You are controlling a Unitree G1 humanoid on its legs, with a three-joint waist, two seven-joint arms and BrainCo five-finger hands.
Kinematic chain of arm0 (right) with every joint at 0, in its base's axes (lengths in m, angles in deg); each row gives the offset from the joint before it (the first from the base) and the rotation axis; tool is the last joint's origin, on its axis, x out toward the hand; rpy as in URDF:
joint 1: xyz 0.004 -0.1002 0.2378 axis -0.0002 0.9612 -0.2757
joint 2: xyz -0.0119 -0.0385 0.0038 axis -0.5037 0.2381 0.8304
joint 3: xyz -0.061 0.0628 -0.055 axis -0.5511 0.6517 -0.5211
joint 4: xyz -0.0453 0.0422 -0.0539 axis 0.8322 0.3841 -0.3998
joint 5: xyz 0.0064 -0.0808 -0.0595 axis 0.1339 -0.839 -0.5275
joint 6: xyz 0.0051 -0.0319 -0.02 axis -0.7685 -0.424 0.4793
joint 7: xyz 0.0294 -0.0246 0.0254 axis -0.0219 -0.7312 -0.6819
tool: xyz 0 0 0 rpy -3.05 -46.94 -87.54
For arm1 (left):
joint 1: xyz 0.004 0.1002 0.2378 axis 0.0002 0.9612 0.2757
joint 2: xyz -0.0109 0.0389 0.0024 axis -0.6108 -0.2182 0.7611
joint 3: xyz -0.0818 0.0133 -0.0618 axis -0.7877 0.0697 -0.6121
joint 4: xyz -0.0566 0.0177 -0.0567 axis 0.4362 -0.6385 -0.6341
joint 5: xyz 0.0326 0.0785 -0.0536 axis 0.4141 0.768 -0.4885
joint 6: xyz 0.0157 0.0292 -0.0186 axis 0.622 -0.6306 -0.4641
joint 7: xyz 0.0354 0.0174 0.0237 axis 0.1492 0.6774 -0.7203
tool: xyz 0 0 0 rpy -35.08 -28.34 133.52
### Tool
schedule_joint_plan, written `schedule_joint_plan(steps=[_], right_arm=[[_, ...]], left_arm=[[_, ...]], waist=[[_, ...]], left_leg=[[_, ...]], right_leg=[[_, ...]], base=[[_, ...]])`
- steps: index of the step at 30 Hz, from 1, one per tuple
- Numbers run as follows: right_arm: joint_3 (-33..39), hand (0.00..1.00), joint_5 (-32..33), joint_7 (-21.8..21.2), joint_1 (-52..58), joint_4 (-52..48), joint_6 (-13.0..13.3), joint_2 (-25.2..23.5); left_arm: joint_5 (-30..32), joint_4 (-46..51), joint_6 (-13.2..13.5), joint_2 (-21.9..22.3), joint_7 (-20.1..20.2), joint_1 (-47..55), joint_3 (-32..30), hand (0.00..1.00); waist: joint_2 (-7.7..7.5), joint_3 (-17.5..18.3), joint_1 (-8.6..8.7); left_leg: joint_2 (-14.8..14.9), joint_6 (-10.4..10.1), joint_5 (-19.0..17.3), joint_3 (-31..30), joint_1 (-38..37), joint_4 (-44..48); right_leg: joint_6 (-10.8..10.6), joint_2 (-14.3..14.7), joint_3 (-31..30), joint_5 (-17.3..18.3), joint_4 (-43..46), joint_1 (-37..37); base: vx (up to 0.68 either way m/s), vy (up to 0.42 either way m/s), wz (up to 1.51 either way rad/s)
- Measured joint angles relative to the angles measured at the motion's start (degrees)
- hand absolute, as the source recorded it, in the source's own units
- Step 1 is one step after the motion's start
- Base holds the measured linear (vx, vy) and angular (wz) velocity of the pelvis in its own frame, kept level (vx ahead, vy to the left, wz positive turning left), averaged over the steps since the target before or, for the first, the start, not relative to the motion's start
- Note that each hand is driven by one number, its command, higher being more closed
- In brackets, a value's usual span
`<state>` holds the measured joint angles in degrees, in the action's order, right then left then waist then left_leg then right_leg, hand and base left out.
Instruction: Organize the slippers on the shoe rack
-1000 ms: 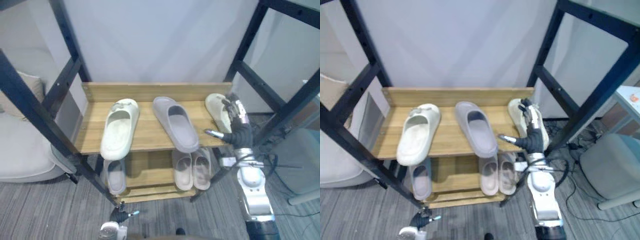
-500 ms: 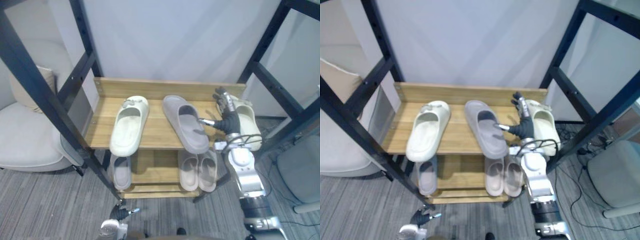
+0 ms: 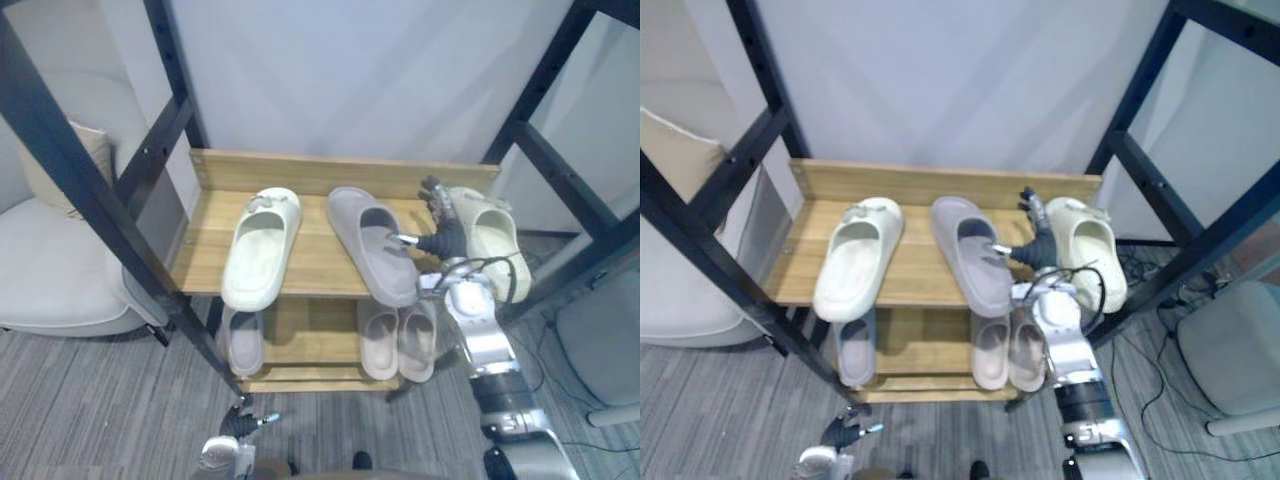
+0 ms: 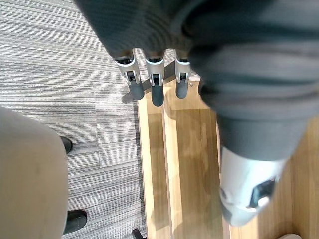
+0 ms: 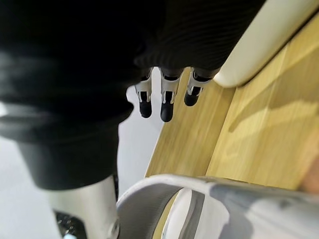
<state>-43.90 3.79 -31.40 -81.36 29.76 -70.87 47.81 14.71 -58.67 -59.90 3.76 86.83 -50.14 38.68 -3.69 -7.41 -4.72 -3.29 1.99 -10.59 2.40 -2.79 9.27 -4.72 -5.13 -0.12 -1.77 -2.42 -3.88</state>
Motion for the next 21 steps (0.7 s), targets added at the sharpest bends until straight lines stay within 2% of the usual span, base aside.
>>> schedule_joint_plan(steps=[8,14,15,21], right_arm=[[-1.07,0.00,-3.71,-0.56,-6.57,6.56,-1.20,0.01],[-2.16,0.00,-4.40,-1.29,-11.06,11.47,-1.70,0.05],[-2.17,1.00,-4.56,-1.80,-11.92,12.25,-1.87,0.05],[-3.73,1.00,-8.35,-4.38,-14.36,14.92,-2.30,0.22]], left_arm=[[-0.30,0.00,-0.03,0.17,0.05,-0.50,0.13,0.00],[-0.38,0.00,-0.06,0.02,0.08,-0.67,0.64,0.00],[-0.38,0.00,-0.09,-0.09,0.09,-0.77,0.73,0.00],[-0.38,0.00,-0.33,-0.62,0.39,-0.94,1.10,0.00]], waist=[[-0.12,-0.05,-1.37],[-0.40,-0.02,-1.57],[-0.62,-0.05,-1.71],[-1.49,-0.04,-1.80]], left_leg=[[0.00,0.03,0.02,-0.05,0.30,-0.05],[-0.06,0.11,0.47,-0.48,0.73,-0.46],[-0.08,0.09,0.74,-0.54,0.79,-0.84],[0.02,-0.13,1.03,-0.77,0.67,-1.36]], right_leg=[[0.01,0.02,0.11,-0.01,0.01,0.21],[0.03,-0.01,0.75,-0.02,0.14,0.63],[0.06,-0.01,0.84,-0.03,0.18,0.85],[0.31,0.04,1.30,0.12,0.19,0.83]], base=[[0.00,0.000,0.00],[-0.01,-0.017,0.03],[-0.01,-0.023,0.03],[-0.01,-0.014,0.02]])
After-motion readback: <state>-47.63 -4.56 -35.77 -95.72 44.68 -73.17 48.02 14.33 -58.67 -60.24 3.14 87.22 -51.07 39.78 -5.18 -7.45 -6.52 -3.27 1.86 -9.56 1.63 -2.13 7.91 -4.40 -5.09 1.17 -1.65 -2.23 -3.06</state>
